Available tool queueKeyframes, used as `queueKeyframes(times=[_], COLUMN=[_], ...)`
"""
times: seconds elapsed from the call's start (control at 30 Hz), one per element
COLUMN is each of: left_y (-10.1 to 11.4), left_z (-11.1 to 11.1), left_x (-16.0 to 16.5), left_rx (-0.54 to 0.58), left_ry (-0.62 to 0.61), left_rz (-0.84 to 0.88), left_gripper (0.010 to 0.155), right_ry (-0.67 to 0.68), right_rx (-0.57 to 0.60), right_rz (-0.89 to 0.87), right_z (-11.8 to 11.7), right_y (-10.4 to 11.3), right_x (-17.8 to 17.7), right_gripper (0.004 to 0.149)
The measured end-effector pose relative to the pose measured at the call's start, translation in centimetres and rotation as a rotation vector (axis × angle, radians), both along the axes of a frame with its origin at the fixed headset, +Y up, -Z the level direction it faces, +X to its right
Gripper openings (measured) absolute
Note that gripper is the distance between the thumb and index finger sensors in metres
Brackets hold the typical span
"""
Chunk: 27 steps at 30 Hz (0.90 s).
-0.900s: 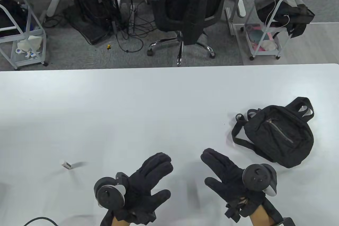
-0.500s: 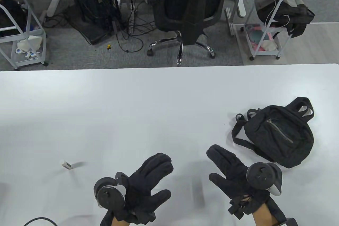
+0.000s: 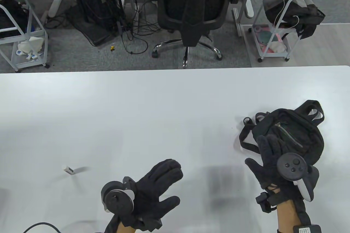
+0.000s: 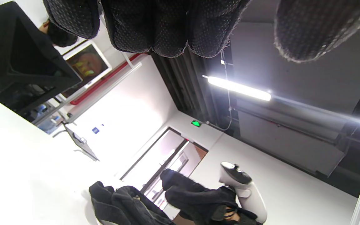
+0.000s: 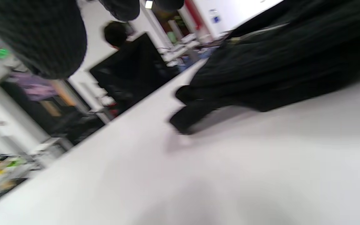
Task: Apply lubricant on backpack
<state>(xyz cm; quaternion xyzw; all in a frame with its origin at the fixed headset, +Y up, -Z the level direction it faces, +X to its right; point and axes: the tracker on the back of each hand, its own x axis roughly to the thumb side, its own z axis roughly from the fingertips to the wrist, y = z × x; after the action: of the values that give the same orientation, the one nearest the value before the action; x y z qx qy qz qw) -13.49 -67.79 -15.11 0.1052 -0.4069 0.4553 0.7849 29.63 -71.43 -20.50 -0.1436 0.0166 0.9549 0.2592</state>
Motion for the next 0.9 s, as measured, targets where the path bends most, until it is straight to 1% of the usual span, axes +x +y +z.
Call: queueKeyframes(times=[0.07, 0.1, 0.17, 0.2, 0.33, 0.37, 0.4, 0.43, 0.47, 0.53, 0.6, 0.7, 0.83, 0.9], left_y=[0.0, 0.0, -0.1, -0.1, 0.0, 0.0, 0.0, 0.0, 0.0, 0.0, 0.0, 0.0, 0.0, 0.0], left_z=[0.0, 0.0, 0.1, 0.1, 0.1, 0.1, 0.1, 0.0, 0.0, 0.0, -0.1, -0.2, -0.2, -0.3], left_x=[0.1, 0.1, 0.1, 0.1, -0.2, -0.2, -0.3, -0.4, -0.4, -0.4, -0.4, -0.5, -0.6, -0.7], left_rx=[0.000, 0.000, -0.002, -0.005, -0.003, -0.003, -0.006, -0.009, -0.010, -0.013, -0.015, -0.015, -0.010, -0.013], left_ry=[-0.001, -0.001, 0.001, 0.002, 0.015, 0.018, 0.023, 0.024, 0.026, 0.030, 0.035, 0.036, 0.043, 0.046], left_rz=[-0.006, -0.007, -0.005, -0.004, -0.006, -0.004, 0.002, 0.004, 0.005, 0.003, 0.003, 0.005, 0.005, 0.007], left_gripper=[0.076, 0.076, 0.076, 0.076, 0.076, 0.076, 0.076, 0.076, 0.076, 0.075, 0.075, 0.076, 0.075, 0.076], right_ry=[-0.095, -0.121, -0.174, -0.200, -0.285, -0.302, -0.323, -0.349, -0.365, -0.379, -0.417, -0.434, -0.445, -0.457], right_rx=[-0.094, -0.125, -0.235, -0.262, -0.299, -0.314, -0.325, -0.309, -0.322, -0.339, -0.324, -0.297, -0.248, -0.211], right_rz=[0.057, 0.079, 0.189, 0.241, 0.390, 0.418, 0.409, 0.384, 0.401, 0.396, 0.417, 0.460, 0.566, 0.570], right_z=[-0.6, -0.7, -1.1, -1.2, -1.5, -1.6, -1.6, -1.7, -1.7, -1.7, -1.8, -1.9, -2.2, -2.2], right_y=[-1.4, -1.9, -3.3, -3.8, -4.7, -4.9, -5.0, -5.2, -5.4, -5.6, -5.5, -5.5, -5.1, -4.6], right_x=[0.9, 1.1, 1.3, 1.3, 1.1, 1.2, 1.5, 1.6, 1.8, 2.2, 2.4, 2.2, 1.3, 1.2], right_gripper=[0.095, 0.099, 0.102, 0.103, 0.104, 0.103, 0.102, 0.099, 0.093, 0.078, 0.067, 0.061, 0.054, 0.052])
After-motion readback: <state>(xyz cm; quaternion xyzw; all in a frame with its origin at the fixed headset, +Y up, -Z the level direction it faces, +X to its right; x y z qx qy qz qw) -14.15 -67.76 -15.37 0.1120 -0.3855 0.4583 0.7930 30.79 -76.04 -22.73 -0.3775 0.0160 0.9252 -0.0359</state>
